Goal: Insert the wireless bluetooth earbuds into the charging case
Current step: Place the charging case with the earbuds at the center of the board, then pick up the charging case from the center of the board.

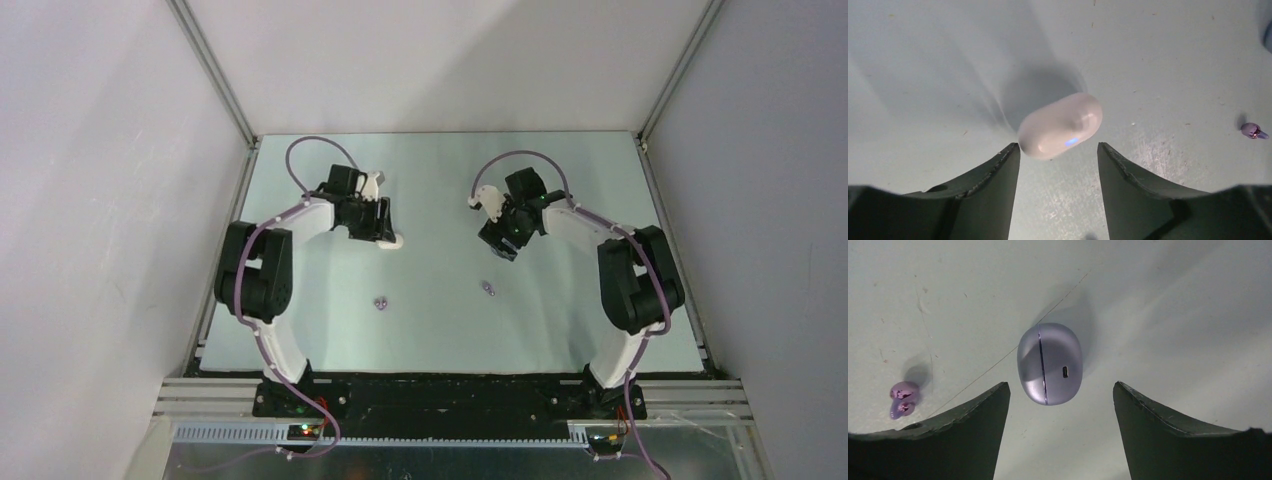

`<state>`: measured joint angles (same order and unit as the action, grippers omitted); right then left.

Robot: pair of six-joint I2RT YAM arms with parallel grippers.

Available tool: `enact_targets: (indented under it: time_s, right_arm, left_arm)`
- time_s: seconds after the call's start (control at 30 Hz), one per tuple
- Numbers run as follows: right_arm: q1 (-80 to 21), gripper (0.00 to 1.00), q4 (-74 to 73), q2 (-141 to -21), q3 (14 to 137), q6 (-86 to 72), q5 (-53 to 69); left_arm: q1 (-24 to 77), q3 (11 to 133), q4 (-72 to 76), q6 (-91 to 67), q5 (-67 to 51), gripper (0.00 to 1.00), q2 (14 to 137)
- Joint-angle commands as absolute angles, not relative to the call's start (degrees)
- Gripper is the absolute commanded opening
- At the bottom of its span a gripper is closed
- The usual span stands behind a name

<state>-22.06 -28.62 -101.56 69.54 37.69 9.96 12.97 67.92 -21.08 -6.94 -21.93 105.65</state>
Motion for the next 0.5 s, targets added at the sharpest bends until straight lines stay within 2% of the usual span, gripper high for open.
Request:
enact_targets:
  time_s: [0.0,0.17,0.3,0.47]
  right_arm:
    - [-22.83,0.79,-27.82,-103.52,69.88,41.70,8.83]
    - [-22.92,0.69,-27.91,-105.51,69.88,43.33,9.40]
    - [-22.94,0.59,-28.87,-106.57,69.87,45.14,10.31]
    - [-22.69,0.53,-31.01,-106.88,69.90,44.69,11.18]
  left_arm:
    - [11.98,67.60,-21.55,-3.36,-18.57,0.64,99.00]
    - [11.10,66.75,-23.01,-1.67,-18.42,0.71,94.87]
    - [10.82,64.96,-21.62,-0.36,-20.10,0.69,90.05]
    - [10.81,62.51,-18.83,6.81,-24.62,0.67,81.50]
